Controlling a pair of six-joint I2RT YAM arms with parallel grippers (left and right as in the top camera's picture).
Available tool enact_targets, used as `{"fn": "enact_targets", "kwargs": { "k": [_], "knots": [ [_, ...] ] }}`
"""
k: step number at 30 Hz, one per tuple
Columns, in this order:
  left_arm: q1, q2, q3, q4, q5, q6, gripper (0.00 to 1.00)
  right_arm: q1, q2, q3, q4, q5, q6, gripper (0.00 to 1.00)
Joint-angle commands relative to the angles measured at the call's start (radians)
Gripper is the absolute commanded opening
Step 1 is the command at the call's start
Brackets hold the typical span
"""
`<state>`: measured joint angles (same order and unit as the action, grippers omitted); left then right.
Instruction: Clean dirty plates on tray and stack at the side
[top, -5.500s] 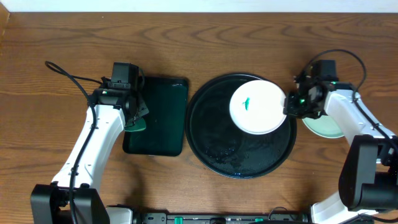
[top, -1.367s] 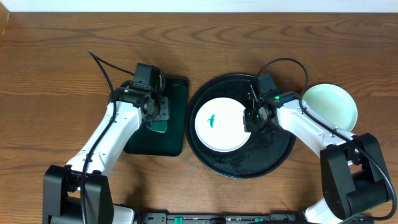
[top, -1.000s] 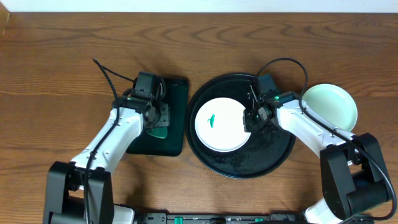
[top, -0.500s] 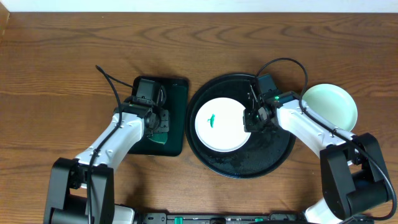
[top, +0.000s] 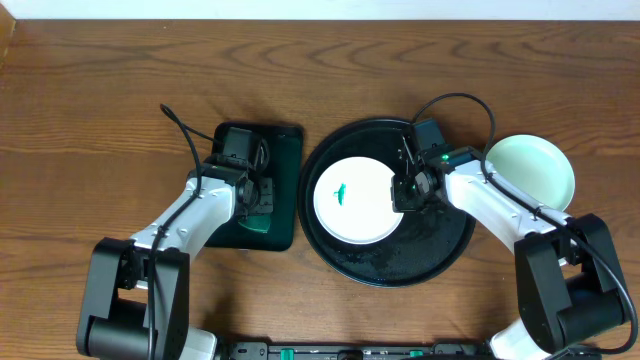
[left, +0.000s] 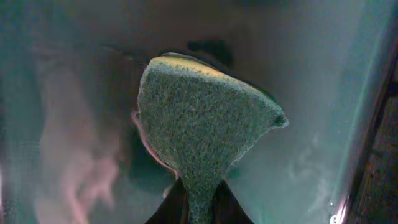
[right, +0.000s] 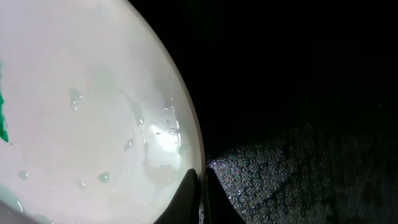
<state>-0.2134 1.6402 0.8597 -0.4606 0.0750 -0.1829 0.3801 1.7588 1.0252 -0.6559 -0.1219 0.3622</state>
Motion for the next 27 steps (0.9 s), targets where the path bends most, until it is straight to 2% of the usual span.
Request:
{"fn": "enact_targets", "kwargs": {
  "k": [1,10,20,23,27],
  "knots": [
    [-0.002,-0.001,0.016,-0.02,-0.035,0.007,0.08,0.007,0.004,-0.006,-0.007,0.031,-0.019,0.01],
    [-0.001,-0.196,0.103,-0.053,-0.068,0.006,0.08,0.007,0.004,-0.006,-0.007,0.031,-0.019,0.03],
    [-0.001,-0.457,0.111,-0.028,-0.068,0.006,0.07,0.007,0.004,-0.006,-0.007,0.031,-0.019,0.22],
    [-0.001,-0.478,0.111,-0.03,-0.068,0.006,0.07,0.007,0.004,-0.006,-0.007,0.031,-0.019,0.25],
    [-0.001,-0.475,0.111,-0.047,-0.068,0.006,0.07,0.007,0.004,-0.006,-0.006,0.026,-0.019,0.39]
  ]
}}
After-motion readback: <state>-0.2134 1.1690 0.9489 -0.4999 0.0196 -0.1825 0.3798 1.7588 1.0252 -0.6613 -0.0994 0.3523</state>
